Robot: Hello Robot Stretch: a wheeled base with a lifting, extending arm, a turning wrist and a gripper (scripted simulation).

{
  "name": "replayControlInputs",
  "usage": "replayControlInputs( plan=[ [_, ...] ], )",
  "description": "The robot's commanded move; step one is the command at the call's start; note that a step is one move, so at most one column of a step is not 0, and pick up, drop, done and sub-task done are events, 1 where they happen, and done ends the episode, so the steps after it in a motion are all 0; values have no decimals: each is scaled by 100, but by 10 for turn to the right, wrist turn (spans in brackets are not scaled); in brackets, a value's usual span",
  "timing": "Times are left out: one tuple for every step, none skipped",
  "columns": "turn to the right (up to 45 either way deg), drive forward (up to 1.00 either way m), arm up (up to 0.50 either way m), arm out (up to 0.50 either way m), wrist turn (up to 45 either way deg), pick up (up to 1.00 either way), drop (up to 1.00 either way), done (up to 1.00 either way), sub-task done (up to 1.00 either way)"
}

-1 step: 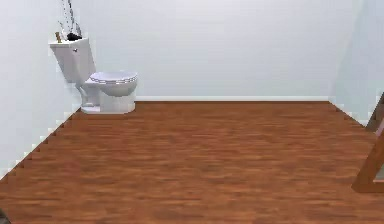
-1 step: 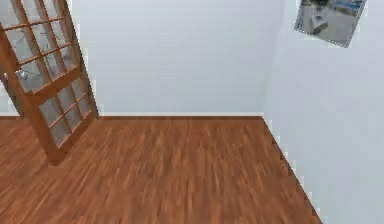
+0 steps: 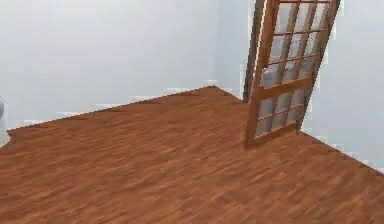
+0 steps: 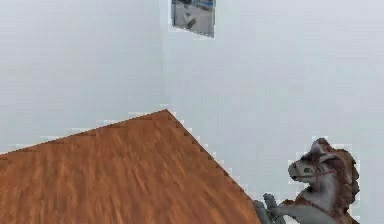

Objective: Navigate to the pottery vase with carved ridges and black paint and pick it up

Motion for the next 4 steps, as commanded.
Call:
replayControlInputs(
  plan=[
    [0, 100, 0, 0, 0, 0, 0, 0, 0],
    [0, 80, 0, 0, 0, 0, 0, 0, 0],
    [420, 0, 0, 0, 0, 0, 0, 0, 0],
    [0, 15, 0, 0, 0, 0, 0, 0, 0]
  ],
)
